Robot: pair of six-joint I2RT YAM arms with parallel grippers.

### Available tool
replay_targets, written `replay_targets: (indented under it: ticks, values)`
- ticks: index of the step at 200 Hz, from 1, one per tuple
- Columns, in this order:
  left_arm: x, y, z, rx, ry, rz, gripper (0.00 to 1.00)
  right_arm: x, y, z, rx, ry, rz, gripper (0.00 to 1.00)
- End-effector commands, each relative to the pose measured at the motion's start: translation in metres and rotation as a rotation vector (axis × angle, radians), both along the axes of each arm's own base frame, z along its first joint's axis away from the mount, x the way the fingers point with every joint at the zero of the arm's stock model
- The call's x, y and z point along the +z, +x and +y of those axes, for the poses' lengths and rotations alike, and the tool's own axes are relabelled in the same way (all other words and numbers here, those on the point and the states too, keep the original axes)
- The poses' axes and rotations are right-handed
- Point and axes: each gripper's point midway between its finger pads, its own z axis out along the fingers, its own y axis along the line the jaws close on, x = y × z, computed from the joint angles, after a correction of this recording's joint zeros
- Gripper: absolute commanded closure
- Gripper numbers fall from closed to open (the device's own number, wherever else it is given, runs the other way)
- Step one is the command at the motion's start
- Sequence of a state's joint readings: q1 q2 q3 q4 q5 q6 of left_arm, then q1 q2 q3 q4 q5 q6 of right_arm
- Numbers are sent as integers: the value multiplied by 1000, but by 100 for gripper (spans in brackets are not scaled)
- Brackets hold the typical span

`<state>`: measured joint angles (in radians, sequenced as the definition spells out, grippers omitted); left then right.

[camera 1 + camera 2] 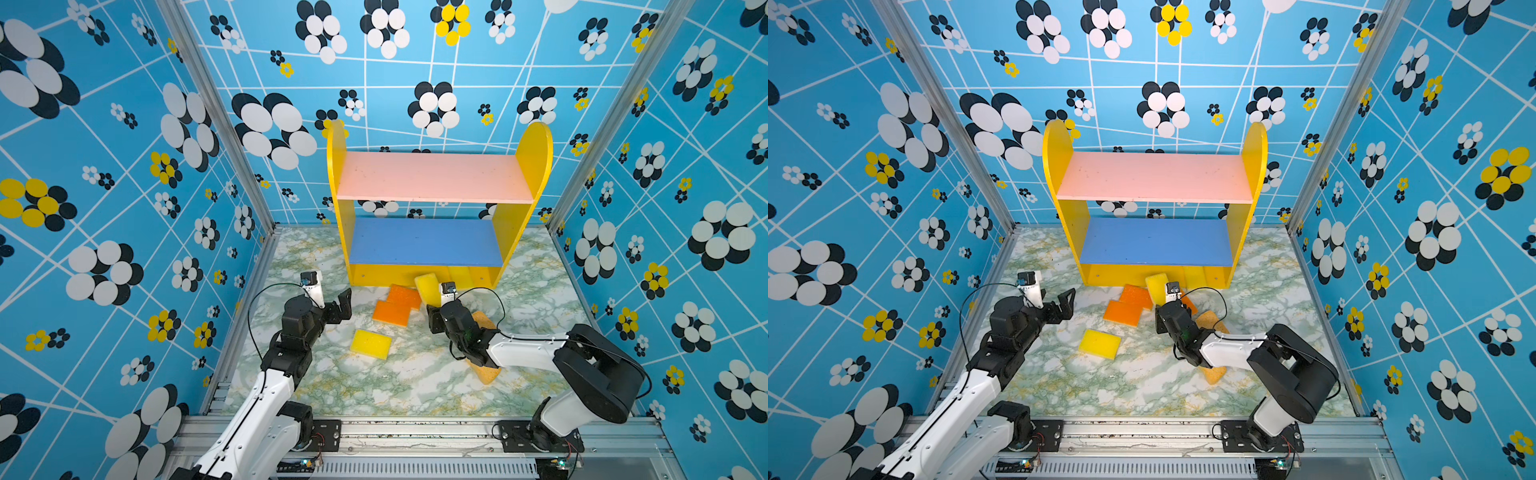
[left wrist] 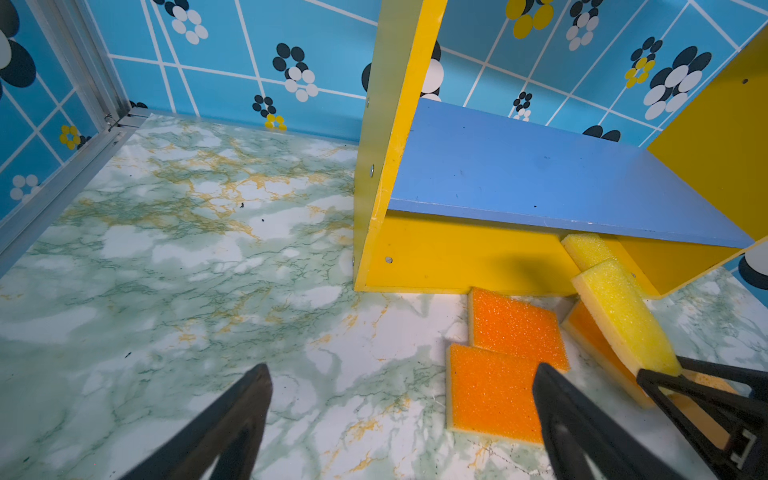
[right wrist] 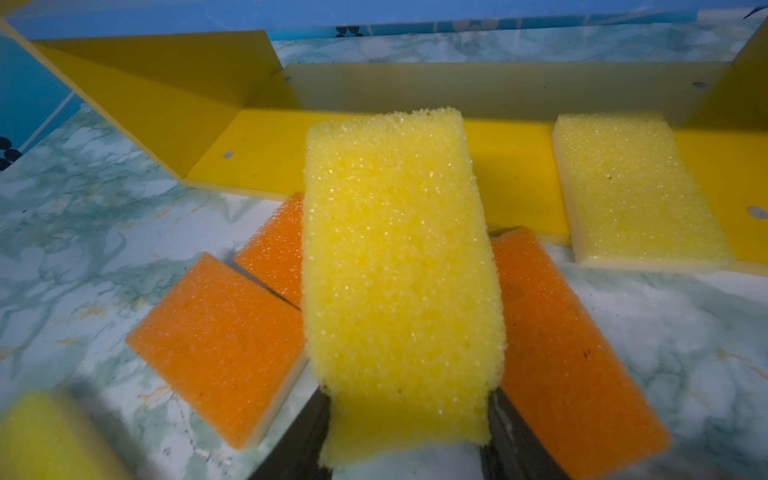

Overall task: Arrange cleaning sponges on a shelf
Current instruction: Place the cleaning sponge at the shelf.

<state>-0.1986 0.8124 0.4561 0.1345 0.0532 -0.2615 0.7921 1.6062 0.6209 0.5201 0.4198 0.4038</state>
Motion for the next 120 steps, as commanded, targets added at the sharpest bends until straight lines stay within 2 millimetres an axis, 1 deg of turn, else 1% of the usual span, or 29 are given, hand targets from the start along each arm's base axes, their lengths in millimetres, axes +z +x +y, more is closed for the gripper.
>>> replay_targets:
  ticks: [1, 30, 49, 90, 120]
  values:
    - [18, 3, -3, -14, 7, -41, 1, 6, 17, 3, -35, 36, -72, 48]
    - [17, 3, -3, -13, 11, -40, 1, 0, 29, 11, -39, 36, -76, 48]
    - [16, 4, -2, -12, 15, -40, 1, 0, 36, 17, -43, 44, -87, 48]
    - [17, 3, -2, -10, 20, -45, 1, 3, 45, 11, -101, 59, -117, 48]
    - [17, 4, -2, -12, 18, -46, 1, -2, 53, 6, -149, 79, -143, 48]
